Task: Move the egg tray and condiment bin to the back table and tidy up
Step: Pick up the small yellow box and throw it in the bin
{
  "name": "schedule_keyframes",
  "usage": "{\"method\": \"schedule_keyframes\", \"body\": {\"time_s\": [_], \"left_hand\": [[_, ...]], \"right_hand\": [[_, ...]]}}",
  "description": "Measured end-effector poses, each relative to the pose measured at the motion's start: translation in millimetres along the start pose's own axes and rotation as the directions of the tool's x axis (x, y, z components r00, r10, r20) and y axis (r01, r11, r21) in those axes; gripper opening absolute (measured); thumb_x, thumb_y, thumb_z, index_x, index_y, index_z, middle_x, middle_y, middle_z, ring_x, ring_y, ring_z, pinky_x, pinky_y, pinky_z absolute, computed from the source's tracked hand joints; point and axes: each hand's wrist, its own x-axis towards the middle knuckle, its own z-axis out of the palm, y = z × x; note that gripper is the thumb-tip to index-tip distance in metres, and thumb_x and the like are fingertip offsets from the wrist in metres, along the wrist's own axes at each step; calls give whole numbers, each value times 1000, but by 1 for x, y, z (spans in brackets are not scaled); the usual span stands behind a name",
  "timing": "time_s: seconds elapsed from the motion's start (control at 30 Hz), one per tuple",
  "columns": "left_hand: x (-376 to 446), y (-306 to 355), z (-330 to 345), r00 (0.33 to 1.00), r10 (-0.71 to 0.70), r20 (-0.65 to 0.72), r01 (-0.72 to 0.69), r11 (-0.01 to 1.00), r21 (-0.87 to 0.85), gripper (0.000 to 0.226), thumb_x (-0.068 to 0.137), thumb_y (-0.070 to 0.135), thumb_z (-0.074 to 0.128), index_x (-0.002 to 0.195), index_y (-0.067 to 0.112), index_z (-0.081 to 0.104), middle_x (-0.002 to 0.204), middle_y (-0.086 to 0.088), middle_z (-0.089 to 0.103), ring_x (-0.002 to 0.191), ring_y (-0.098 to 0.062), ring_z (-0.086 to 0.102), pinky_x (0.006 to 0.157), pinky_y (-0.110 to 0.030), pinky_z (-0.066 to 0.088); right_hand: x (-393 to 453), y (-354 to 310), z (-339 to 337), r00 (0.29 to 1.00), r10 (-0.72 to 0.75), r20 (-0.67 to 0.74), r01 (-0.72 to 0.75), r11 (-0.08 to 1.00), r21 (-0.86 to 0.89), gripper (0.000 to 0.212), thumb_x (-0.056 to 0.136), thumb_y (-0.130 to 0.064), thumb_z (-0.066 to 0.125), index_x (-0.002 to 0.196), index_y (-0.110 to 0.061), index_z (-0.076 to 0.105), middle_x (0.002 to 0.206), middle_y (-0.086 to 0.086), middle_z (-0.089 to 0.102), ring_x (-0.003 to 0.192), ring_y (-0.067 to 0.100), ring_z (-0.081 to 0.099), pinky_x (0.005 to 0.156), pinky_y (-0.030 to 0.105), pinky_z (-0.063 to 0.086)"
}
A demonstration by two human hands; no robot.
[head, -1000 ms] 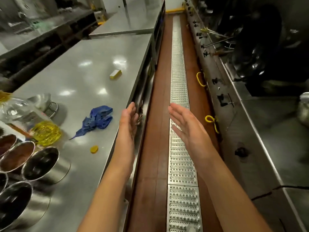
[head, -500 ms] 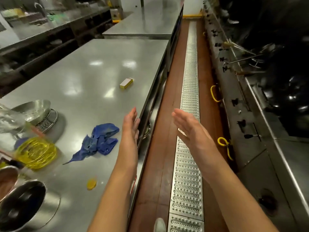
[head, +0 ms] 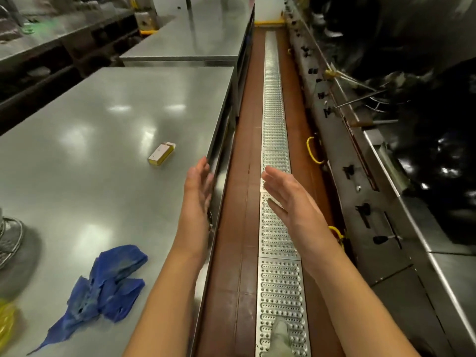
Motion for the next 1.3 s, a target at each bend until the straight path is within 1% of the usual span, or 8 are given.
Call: {"method": "schedule_keyframes", "body": {"time_s": [0.1,0.23,0.47,0.67,0.77,0.83,1.03,1.3], "left_hand": [[44,5,9,998,10,-56,-8,999,39,70,85,67,27,146,36,41,150,16,44,134,2,43,118,-31,24],[93,7,10,990,12,-143,2,996,93,70,87,67,26,148,36,39,149,19,44,132,5,43,120,-33,22],[152,-5,-18,963,-7,-270,45,990,136,69,88,72,26,148,40,37,148,23,45,131,8,44,119,-33,23],[234,-9,-36,969,1,-247,23,995,93,69,87,70,27,147,36,40,148,19,46,131,4,45,119,-34,25],[278,-5,-34,976,2,-219,9,999,50,71,87,68,28,147,34,40,149,16,45,131,3,46,118,-33,26],[305,-4,-29,985,2,-173,4,999,38,69,89,68,28,148,33,39,150,14,44,132,3,45,119,-33,26],[376,-12,-12,994,-20,-107,21,1000,11,71,85,67,25,147,34,38,151,13,43,134,2,44,120,-35,24],[460,-20,8,972,-8,-235,30,995,90,71,86,69,24,148,37,37,150,17,43,132,4,44,120,-35,23]], "right_hand": [[54,-3,-9,999,6,48,-8,999,33,50,98,-57,36,139,-35,52,140,-16,56,131,-2,48,117,36,33],[123,-7,-6,986,11,168,-28,995,98,67,84,-67,40,141,-34,51,140,-19,56,131,-4,47,115,29,34],[207,13,25,952,60,301,-112,981,158,74,75,-70,43,138,-34,52,134,-22,58,127,-7,50,112,27,36],[284,4,44,970,53,236,-81,991,110,78,74,-70,42,140,-30,53,134,-18,59,128,-2,51,113,29,37],[322,-8,50,983,38,177,-56,994,96,70,80,-75,46,134,-33,56,134,-16,61,126,-2,53,112,29,38],[341,-10,49,988,26,153,-37,997,71,58,84,-66,42,133,-37,56,135,-17,61,126,-2,53,112,29,37],[393,-8,31,993,23,119,-27,999,36,63,87,-63,38,139,-32,52,137,-17,59,125,-6,52,113,28,38],[504,-4,14,968,47,246,-74,992,98,57,80,-72,42,126,-43,58,132,-23,61,126,-7,51,114,29,36]]}}
